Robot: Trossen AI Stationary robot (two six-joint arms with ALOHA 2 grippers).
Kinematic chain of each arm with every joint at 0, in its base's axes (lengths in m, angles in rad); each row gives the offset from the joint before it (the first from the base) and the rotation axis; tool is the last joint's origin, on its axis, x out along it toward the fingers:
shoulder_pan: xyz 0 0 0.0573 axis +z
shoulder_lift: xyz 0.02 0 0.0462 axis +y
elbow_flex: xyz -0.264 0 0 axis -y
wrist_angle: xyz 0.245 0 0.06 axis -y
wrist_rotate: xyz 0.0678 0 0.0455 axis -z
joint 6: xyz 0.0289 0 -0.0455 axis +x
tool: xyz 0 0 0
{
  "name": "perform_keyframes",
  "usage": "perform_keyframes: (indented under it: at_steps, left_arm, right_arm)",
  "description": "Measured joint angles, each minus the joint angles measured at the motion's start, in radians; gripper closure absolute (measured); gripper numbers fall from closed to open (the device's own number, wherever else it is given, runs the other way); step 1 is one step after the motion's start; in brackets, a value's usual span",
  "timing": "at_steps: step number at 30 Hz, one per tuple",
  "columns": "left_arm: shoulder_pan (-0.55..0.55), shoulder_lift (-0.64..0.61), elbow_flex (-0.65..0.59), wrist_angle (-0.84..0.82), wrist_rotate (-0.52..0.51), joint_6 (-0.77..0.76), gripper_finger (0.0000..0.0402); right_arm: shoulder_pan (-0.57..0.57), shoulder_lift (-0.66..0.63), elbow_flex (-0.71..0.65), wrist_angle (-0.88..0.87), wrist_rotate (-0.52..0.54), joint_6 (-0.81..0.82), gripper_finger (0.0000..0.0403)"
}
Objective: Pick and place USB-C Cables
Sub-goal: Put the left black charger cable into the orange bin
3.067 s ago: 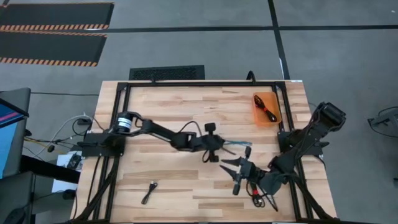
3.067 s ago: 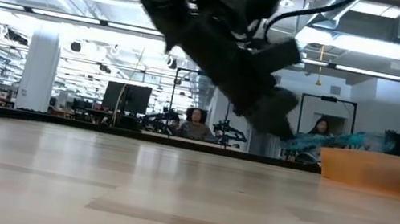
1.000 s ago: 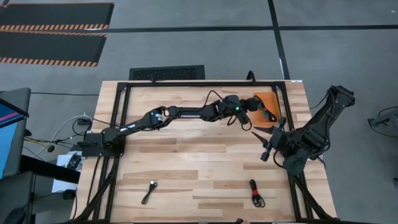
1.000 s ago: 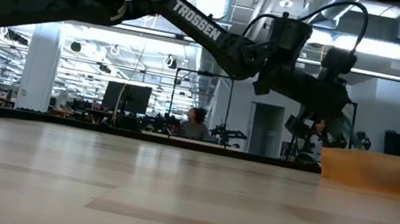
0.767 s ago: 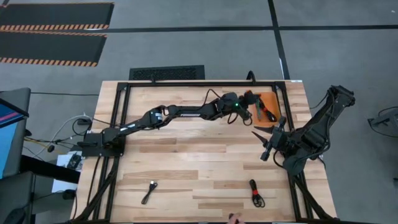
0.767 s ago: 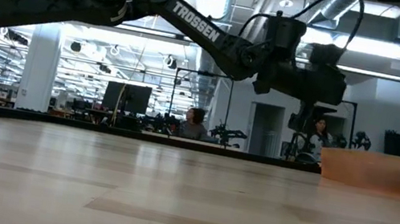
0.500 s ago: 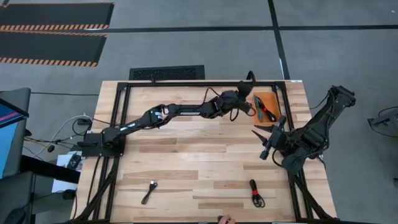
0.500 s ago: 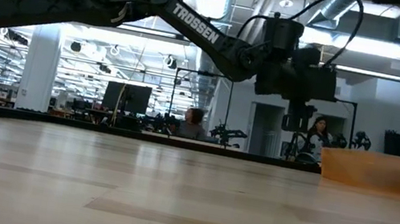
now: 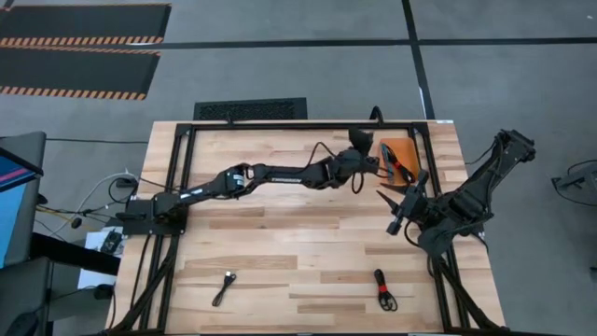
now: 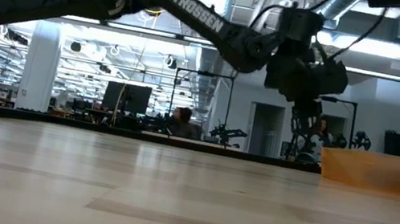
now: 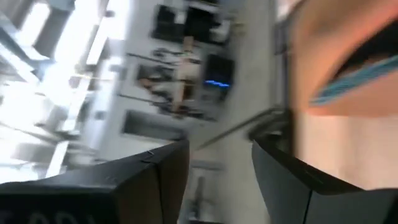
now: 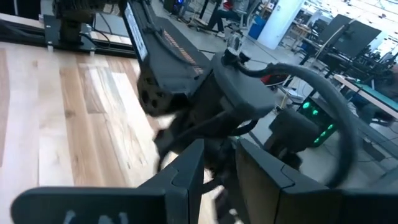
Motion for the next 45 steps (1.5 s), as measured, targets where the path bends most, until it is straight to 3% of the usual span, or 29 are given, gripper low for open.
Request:
perform_keyframes:
  at_steps: [4, 9, 12, 18, 25, 28, 32, 36, 45]
  left_arm:
    - [-0.035, -0.081, 0.000, -0.363, 0.067, -0.263, 0.0240]
    - [-0.011, -0.195, 0.000, -0.894, 0.433, -0.691, 0.0252]
    - [0.016, -0.222, -0.004, -1.074, 0.562, -0.831, 0.0267]
    - [-0.006, -0.235, -0.003, -1.180, 0.583, -0.875, 0.0321]
    - [-0.063, -0.249, -0.003, -1.205, 0.639, -0.903, 0.0394]
    - [-0.090, -0.252, -0.005, -1.248, 0.650, -0.941, 0.0396]
    - [-0.130, -0.279, -0.115, -1.199, 0.642, -0.978, 0.0400]
    - [-0.159, -0.395, -0.381, -0.994, 0.630, -1.013, 0.0400]
    - [-0.163, -0.865, -1.128, -0.310, 0.598, -1.144, 0.0401]
  right_arm:
    - [0.009, 0.000, 0.000, 0.000, -0.003, 0.000, 0.0285]
    - [0.041, 0.000, 0.000, 0.002, -0.005, 0.007, 0.0285]
    - [0.058, 0.000, 0.000, 0.005, -0.005, 0.008, 0.0285]
    - [0.061, 0.000, 0.000, 0.013, -0.004, 0.008, 0.0285]
    - [0.064, -0.004, 0.000, 0.005, -0.007, 0.051, 0.0285]
    - [0.081, -0.003, 0.000, 0.004, -0.010, 0.092, 0.0285]
    - [0.112, 0.004, 0.000, 0.004, -0.012, 0.131, 0.0285]
    - [0.141, 0.003, 0.000, 0.007, -0.010, 0.148, 0.0285]
    - [0.138, 0.003, 0.000, 0.005, 0.043, 0.102, 0.0285]
